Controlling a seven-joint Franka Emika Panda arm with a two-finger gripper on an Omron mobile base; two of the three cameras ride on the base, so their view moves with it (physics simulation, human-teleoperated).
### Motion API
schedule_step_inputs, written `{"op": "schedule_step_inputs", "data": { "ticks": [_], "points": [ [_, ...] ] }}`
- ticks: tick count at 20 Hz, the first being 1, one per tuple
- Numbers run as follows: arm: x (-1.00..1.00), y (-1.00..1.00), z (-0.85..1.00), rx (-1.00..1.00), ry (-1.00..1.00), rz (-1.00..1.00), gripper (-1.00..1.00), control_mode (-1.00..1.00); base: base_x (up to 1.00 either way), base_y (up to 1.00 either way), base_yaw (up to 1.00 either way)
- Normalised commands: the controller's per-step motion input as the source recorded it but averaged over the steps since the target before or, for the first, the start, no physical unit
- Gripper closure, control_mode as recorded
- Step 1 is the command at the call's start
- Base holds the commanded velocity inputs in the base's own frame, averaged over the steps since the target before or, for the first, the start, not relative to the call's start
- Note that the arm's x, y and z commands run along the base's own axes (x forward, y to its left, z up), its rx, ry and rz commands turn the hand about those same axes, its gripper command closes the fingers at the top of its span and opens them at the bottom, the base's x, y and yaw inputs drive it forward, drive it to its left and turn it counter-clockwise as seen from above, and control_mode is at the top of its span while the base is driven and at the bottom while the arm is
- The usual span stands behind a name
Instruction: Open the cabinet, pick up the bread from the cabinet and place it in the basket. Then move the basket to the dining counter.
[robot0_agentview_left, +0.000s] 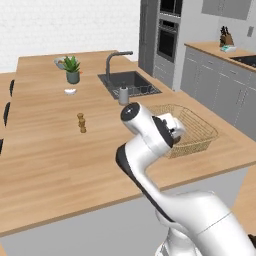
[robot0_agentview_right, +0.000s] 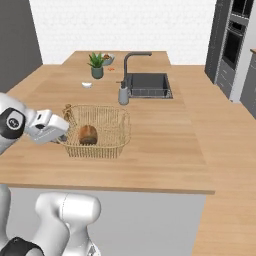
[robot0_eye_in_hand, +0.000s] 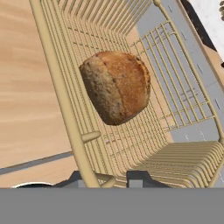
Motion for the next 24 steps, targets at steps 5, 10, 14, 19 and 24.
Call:
{"op": "schedule_step_inputs", "data": {
  "ticks": [5, 10, 14, 19, 24],
  "points": [
    [0.98, 0.0, -0.3, 0.0, 0.02, 0.0, 1.0, -1.0, 0.0, 0.0, 0.0],
    [0.98, 0.0, -0.58, -0.01, 0.05, 0.0, 1.0, -1.0, 0.0, 0.0, 0.0],
    [0.84, 0.0, -0.77, -0.06, 0.01, 0.0, 1.0, -1.0, 0.0, 0.0, 0.0],
    [0.54, 0.0, -0.56, -0.04, 0.0, 0.0, 1.0, -1.0, 0.0, 0.0, 0.0],
    [0.32, 0.0, -0.32, 0.0, 0.0, 0.0, 1.0, -1.0, 0.0, 0.0, 0.0]
  ]
}}
